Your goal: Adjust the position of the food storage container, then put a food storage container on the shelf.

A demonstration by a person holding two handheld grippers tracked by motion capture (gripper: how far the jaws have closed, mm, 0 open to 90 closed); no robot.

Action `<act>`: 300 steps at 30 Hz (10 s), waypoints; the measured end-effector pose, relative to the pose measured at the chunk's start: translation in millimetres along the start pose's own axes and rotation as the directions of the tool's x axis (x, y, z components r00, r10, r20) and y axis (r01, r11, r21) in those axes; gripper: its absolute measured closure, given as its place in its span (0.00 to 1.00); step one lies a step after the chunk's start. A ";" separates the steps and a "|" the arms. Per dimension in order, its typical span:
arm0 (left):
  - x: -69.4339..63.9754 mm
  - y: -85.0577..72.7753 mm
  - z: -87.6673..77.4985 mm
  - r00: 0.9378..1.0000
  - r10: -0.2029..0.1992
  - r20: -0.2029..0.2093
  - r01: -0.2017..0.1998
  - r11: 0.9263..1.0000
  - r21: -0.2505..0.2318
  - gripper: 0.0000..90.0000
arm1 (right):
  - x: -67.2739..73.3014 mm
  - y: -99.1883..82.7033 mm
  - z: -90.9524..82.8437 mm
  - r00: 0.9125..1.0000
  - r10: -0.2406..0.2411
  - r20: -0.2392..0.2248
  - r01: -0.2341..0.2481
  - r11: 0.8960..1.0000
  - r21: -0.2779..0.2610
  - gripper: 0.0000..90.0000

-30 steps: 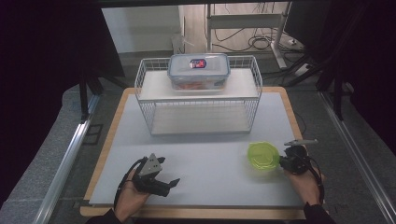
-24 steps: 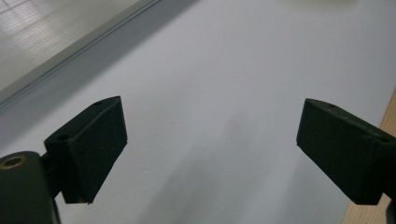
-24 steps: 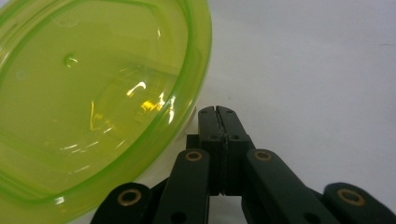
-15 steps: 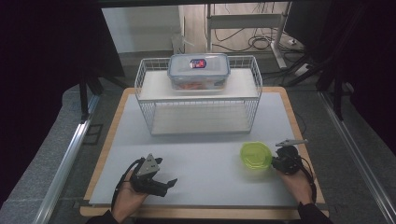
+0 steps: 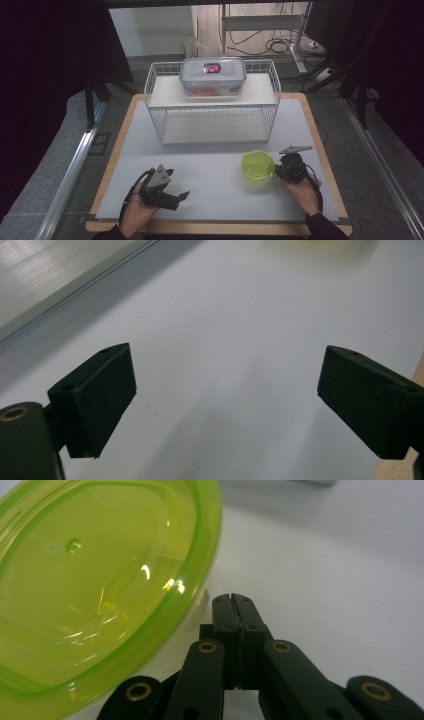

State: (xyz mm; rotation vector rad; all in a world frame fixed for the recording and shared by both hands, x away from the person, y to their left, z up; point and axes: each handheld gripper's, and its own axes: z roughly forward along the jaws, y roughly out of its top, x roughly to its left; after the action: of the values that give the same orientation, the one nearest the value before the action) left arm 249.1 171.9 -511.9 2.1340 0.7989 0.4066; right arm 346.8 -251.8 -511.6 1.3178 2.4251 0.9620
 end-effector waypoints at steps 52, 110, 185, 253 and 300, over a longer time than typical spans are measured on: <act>52.2 41.3 33.7 0.993 -0.096 0.065 0.100 0.994 -0.052 0.70 | 53.0 29.0 13.6 0.982 -0.180 -0.064 0.177 0.983 -0.041 0.72; 20.3 60.8 64.5 0.969 -0.092 0.229 0.094 0.996 0.001 0.94 | 74.4 27.8 7.7 0.970 -0.206 -0.129 0.206 0.978 -0.014 0.81; 1.9 4.6 -3.5 0.999 -0.031 -0.020 0.029 0.996 -0.081 0.07 | 62.1 29.6 2.3 0.953 0.101 -0.285 -0.115 0.993 -0.034 0.50; 0.3 4.7 -1.0 1.000 0.001 -0.023 -0.003 0.998 -0.061 0.08 | 45.3 59.8 36.5 0.817 0.274 -0.508 -0.298 0.954 0.036 0.91; -0.4 5.0 0.7 1.000 0.007 -0.024 -0.009 0.999 -0.052 0.08 | 42.1 44.7 23.7 0.824 0.279 -0.493 -0.261 0.960 0.107 0.90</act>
State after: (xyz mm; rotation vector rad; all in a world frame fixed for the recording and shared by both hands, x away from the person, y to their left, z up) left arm 251.1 168.8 -508.4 2.0885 0.7853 0.4532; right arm 363.7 -190.0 -496.4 1.6230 2.6698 1.5151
